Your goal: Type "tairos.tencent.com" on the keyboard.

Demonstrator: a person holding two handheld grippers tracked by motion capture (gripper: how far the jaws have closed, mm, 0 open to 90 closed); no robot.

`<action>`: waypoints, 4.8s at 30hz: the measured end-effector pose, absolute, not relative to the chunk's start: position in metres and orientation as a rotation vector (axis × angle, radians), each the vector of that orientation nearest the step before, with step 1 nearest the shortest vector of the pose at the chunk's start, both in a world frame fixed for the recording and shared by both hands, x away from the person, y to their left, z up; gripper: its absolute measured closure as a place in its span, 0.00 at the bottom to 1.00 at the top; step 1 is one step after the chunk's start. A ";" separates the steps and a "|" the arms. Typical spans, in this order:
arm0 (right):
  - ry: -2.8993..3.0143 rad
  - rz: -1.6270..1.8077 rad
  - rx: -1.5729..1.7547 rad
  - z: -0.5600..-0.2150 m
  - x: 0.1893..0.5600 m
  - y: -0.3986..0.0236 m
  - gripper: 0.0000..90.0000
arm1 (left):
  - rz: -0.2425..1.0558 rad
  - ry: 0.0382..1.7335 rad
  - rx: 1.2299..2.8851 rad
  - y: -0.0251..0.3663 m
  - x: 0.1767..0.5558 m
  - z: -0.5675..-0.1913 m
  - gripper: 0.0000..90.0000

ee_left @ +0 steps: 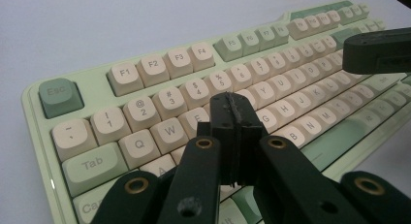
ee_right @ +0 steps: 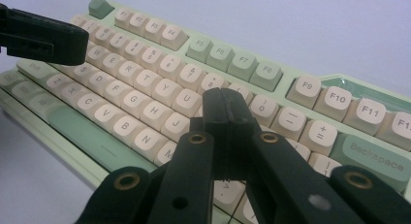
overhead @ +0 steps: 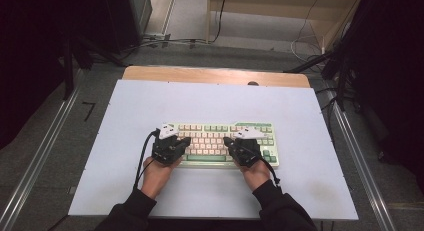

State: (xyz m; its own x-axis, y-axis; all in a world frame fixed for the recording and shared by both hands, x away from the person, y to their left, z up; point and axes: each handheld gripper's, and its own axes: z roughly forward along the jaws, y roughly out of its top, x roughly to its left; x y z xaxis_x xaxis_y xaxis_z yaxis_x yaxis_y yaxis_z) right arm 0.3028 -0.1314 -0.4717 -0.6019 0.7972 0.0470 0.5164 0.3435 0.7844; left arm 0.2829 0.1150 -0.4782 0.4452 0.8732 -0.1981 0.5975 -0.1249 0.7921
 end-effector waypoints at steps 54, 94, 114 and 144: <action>2.263 1.135 1.160 -0.471 0.305 -0.129 0.97 | 0.337 1.214 1.904 0.101 0.279 -0.487 1.00; 2.241 1.104 1.219 -0.482 0.320 -0.127 0.97 | 0.373 1.243 1.840 0.111 0.280 -0.483 1.00; 2.284 1.052 1.238 -0.488 0.325 -0.125 0.97 | 0.371 1.243 1.836 0.111 0.280 -0.483 1.00; 2.273 1.123 1.184 -0.474 0.310 -0.125 0.97 | 0.434 1.290 1.789 0.124 0.283 -0.481 1.00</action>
State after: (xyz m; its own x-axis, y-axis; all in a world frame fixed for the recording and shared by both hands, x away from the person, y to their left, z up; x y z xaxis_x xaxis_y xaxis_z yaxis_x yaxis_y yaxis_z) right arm 0.3100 -0.1253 -0.4740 -0.5941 0.8024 0.0565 0.5324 0.3396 0.7753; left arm 0.2834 0.1241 -0.4812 0.4039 0.8933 -0.1970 0.5922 -0.0912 0.8006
